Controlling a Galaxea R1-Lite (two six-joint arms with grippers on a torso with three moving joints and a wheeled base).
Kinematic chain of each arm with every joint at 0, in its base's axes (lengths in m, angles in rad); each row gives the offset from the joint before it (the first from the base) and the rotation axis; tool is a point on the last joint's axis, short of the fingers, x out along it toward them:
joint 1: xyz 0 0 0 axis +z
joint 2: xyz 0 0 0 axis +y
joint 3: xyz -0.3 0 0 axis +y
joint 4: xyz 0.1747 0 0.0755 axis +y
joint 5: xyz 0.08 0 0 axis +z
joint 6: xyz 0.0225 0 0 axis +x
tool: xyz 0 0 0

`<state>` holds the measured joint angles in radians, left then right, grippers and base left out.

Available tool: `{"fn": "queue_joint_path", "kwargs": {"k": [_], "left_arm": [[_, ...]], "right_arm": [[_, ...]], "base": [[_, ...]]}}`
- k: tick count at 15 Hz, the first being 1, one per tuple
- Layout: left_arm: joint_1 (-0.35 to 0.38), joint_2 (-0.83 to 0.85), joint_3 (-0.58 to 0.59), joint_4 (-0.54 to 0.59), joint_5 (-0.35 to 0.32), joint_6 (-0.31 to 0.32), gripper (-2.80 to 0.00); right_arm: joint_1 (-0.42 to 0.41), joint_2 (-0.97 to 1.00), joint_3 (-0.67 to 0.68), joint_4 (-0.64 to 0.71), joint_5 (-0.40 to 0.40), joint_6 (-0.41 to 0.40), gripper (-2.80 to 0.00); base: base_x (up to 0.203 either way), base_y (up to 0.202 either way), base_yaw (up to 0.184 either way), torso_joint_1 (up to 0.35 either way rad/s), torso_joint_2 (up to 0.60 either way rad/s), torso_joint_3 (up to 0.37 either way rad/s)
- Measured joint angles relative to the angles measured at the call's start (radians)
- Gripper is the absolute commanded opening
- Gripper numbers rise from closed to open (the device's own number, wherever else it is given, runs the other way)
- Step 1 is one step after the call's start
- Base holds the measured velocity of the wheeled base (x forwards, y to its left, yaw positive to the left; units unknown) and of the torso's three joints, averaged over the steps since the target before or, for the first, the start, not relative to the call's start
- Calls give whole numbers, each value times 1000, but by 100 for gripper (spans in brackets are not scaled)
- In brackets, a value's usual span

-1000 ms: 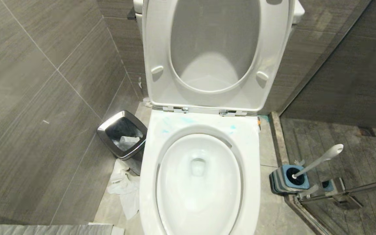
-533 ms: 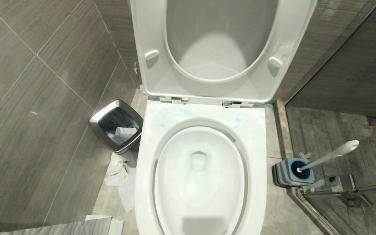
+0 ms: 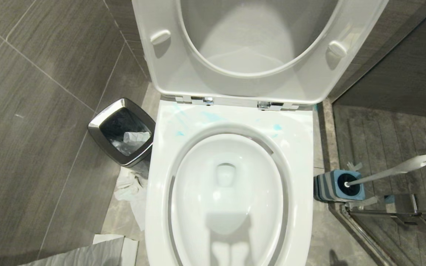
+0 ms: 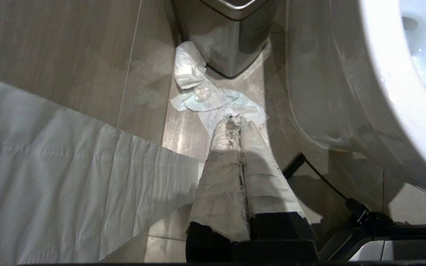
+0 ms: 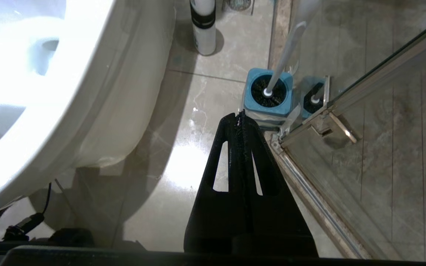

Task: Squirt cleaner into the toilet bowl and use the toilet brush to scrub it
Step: Pour in the cleaning agent

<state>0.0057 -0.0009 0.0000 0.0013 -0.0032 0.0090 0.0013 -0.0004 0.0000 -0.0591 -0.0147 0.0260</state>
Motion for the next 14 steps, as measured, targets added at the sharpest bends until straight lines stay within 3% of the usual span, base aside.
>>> {"fn": "queue_joint_path", "kwargs": {"k": [8,14], "left_arm": [[0,0,0,-1,0,0,-280],[0,0,0,0,0,-3,-280]], "right_arm": [[0,0,0,0,0,0,-280],[0,0,0,0,0,0,-280]], "base": [[0,0,0,2,5,-195],[0,0,0,2,0,-34]]}}
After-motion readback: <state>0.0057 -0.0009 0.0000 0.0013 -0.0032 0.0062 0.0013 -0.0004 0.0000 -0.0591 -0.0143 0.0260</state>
